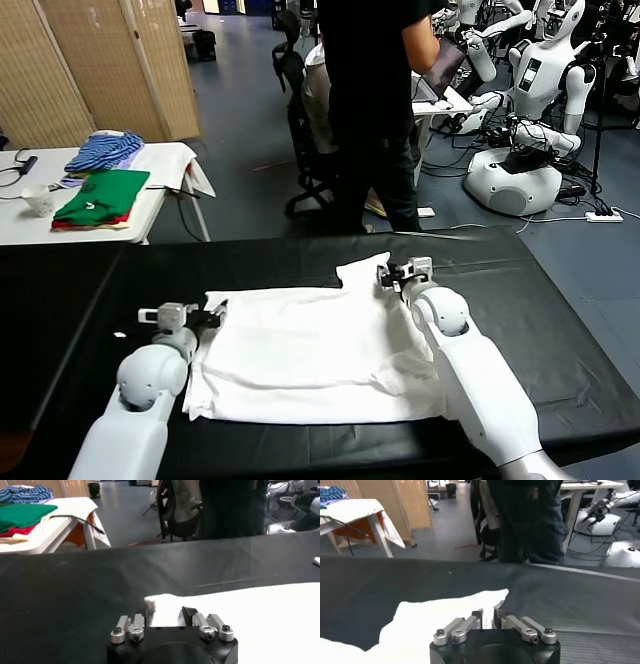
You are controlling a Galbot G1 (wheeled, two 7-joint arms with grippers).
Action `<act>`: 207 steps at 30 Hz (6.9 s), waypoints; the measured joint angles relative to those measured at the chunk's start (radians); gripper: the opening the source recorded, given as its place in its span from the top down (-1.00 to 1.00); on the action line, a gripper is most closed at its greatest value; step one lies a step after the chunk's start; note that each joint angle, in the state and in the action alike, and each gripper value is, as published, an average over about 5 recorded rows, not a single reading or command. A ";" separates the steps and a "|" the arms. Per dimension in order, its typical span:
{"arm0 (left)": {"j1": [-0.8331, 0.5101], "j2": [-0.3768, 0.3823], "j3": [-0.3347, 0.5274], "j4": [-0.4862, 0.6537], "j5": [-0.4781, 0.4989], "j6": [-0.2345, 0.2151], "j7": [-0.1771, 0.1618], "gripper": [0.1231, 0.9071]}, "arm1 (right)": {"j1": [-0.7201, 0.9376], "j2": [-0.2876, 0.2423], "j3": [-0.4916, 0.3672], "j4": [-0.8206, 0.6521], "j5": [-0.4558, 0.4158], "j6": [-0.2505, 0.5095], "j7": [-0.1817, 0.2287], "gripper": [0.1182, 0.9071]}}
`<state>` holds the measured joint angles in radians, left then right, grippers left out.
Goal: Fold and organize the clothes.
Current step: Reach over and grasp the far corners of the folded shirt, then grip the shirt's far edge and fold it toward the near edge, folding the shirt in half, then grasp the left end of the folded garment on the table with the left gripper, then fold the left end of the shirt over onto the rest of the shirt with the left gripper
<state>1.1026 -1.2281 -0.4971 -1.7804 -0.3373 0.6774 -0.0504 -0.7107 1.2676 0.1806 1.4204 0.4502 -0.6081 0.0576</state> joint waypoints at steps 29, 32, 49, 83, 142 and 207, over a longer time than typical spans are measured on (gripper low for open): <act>0.062 0.029 -0.045 -0.089 -0.008 -0.012 0.030 0.78 | -0.122 -0.071 0.048 0.250 0.068 -0.019 0.043 0.93; 0.092 0.023 -0.054 -0.118 0.007 -0.012 0.044 0.78 | -0.162 -0.089 0.066 0.314 0.076 -0.019 0.042 0.93; 0.258 -0.005 -0.075 -0.258 0.087 0.014 0.088 0.84 | -0.533 -0.109 0.252 0.670 0.081 -0.056 0.033 0.93; 0.373 0.038 -0.129 -0.390 0.094 0.059 0.131 0.94 | -0.718 -0.077 0.355 0.820 0.099 -0.128 0.087 0.93; 0.532 0.030 -0.126 -0.467 0.005 0.059 -0.012 -1.00 | -0.831 -0.040 0.385 0.866 0.010 -0.128 0.090 -1.00; 0.482 0.142 -0.241 -0.476 0.210 0.058 0.012 0.83 | -0.926 0.037 0.499 0.973 0.010 -0.128 0.098 -1.00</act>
<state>1.5845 -1.0857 -0.7378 -2.2565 -0.1275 0.7353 -0.0388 -1.6368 1.3042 0.6800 2.3938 0.4601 -0.7365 0.1557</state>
